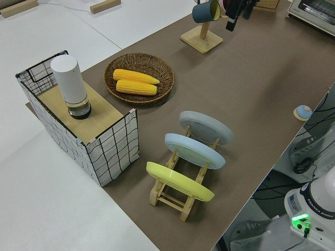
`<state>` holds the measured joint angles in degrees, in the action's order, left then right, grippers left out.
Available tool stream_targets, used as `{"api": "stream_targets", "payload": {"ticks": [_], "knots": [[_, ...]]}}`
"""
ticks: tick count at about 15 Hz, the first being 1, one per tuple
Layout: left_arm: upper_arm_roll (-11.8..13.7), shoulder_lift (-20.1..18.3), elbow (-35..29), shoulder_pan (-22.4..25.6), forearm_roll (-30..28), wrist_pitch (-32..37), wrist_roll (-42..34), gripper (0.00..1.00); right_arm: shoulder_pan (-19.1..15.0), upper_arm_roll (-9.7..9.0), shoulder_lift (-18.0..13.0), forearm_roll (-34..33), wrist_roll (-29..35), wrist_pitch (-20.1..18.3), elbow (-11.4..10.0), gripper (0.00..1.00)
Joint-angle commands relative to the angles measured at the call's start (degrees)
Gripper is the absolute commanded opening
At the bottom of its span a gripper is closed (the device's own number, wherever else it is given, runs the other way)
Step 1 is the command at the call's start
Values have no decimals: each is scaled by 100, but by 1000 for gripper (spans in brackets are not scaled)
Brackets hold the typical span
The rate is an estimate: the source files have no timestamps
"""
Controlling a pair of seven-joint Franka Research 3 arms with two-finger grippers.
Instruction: Pick gray plate from table and place it on lower plate rack with left arm
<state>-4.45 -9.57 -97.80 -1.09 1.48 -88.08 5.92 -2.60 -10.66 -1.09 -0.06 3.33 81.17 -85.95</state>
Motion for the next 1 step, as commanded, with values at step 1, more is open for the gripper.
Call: {"api": "stream_targets", "payload": {"ticks": [1], "knots": [[14,-63,6,-32,-78,98,-91,991,-56,-32,-14,59,-8,-75,35,990]]}}
